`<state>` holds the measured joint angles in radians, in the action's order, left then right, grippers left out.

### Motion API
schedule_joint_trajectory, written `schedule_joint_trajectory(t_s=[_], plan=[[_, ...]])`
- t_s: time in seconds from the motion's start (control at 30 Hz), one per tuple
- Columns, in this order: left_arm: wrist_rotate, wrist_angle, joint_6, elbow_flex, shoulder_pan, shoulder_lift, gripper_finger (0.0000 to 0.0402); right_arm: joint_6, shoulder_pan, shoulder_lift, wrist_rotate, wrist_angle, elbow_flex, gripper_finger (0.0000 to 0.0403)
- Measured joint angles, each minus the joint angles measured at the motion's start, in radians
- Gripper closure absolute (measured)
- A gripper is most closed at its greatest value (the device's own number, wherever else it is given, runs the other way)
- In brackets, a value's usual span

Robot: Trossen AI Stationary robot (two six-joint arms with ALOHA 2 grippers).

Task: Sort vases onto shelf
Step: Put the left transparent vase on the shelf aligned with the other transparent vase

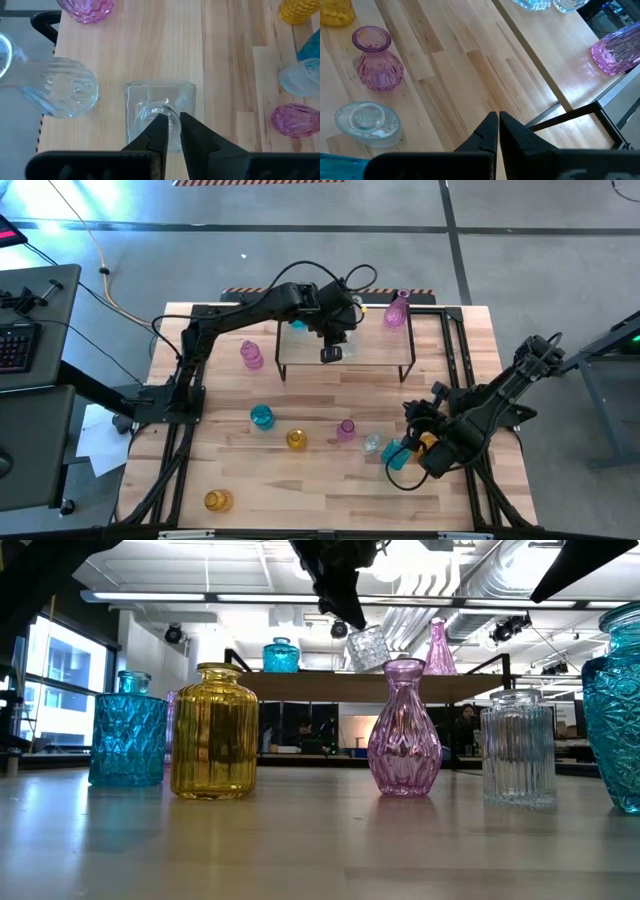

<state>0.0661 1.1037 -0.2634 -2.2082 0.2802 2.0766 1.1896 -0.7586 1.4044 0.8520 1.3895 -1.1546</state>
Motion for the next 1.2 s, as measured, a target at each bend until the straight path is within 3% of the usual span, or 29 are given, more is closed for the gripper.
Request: schedule_joint_trajectory(t_s=[0.77,0.93,1.2], plan=[[-0.031,-0.043,-0.009,-0.02,-0.014,0.001,0.0357,0.007,-0.001,0.0,-0.004,0.001,0.0,0.0402],[-0.085,-0.055,-0.016,-0.02,-0.023,-0.001,0.0357,0.008,-0.002,0.0,-0.004,0.0,0.0,0.0402],[-0.096,-0.019,-0.072,-0.022,-0.094,-0.045,0.036,0.009,-0.003,0.0,-0.015,-0.01,0.0,0.0402]])
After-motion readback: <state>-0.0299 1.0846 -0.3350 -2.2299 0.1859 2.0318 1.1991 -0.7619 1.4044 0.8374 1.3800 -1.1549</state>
